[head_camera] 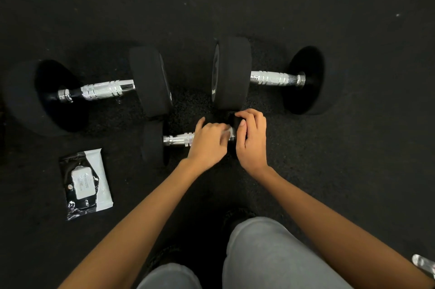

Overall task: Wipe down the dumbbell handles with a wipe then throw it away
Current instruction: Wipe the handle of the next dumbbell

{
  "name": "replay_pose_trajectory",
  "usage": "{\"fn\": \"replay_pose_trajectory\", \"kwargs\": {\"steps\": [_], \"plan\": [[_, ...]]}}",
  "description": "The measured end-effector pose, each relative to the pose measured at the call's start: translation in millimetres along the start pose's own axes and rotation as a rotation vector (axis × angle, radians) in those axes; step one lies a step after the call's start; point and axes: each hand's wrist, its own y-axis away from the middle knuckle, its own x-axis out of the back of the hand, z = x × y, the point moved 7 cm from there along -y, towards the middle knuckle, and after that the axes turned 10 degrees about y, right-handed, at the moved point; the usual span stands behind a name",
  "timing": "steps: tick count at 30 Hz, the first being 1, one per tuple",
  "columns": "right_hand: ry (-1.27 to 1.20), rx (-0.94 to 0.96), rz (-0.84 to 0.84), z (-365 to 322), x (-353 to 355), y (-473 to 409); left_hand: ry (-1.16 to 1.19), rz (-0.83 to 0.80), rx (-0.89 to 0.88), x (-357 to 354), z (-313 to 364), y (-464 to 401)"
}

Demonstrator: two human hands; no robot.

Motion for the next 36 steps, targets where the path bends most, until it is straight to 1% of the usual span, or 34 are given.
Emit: {"fn": "replay_pose_trajectory", "kwargs": {"steps": [3, 6, 8, 10, 12, 14, 19, 23, 26, 28, 31, 33, 36], "plan": [[-0.001, 0.003, -0.002, 0.2, -0.4, -0.7, 0.020, 0.065, -0.152, 3.2, 3.1, 13.0], [-0.001, 0.008, 0.003, -0.1, 0.4, -0.4, -0.012, 0.117, -0.309, 6.7, 2.2, 23.3], [-0.006, 0.009, -0.005, 0.3, 0.3, -0.4, -0.030, 0.162, -0.322, 11.9, -6.3, 25.8], [-0.007, 0.010, -0.016, 0.5, 0.1, -0.1, -0.054, 0.211, -0.259, 18.4, -14.3, 25.2], [-0.006, 0.006, -0.023, 0.5, -0.3, -0.6, -0.132, 0.220, -0.236, 18.3, -13.3, 24.2], [-0.003, 0.004, -0.021, 0.4, -0.2, -0.7, -0.175, 0.203, -0.283, 11.9, -4.3, 24.5], [-0.008, 0.005, -0.017, -0.4, 0.2, -0.5, -0.102, 0.167, -0.428, 2.6, 4.1, 34.2], [-0.008, 0.010, -0.006, 0.1, 0.0, -0.9, -0.175, 0.171, -0.499, 12.5, -4.5, 38.7], [-0.006, 0.013, -0.008, 0.7, -0.3, 0.0, -0.183, 0.264, -0.470, 22.8, -14.7, 49.0], [-0.006, 0.010, -0.012, 1.5, -0.7, -0.4, -0.144, 0.344, -0.399, 30.3, -23.1, 54.8], [-0.008, 0.010, -0.013, 1.3, -0.7, 0.1, -0.059, 0.415, -0.264, 35.4, -33.4, 57.5], [-0.004, 0.008, -0.011, 1.8, -0.7, -0.4, -0.014, 0.442, -0.204, 31.9, -32.5, 57.1], [-0.002, 0.009, -0.005, 1.3, -0.4, 0.3, 0.005, 0.399, -0.240, 23.1, -19.9, 53.0]]}}
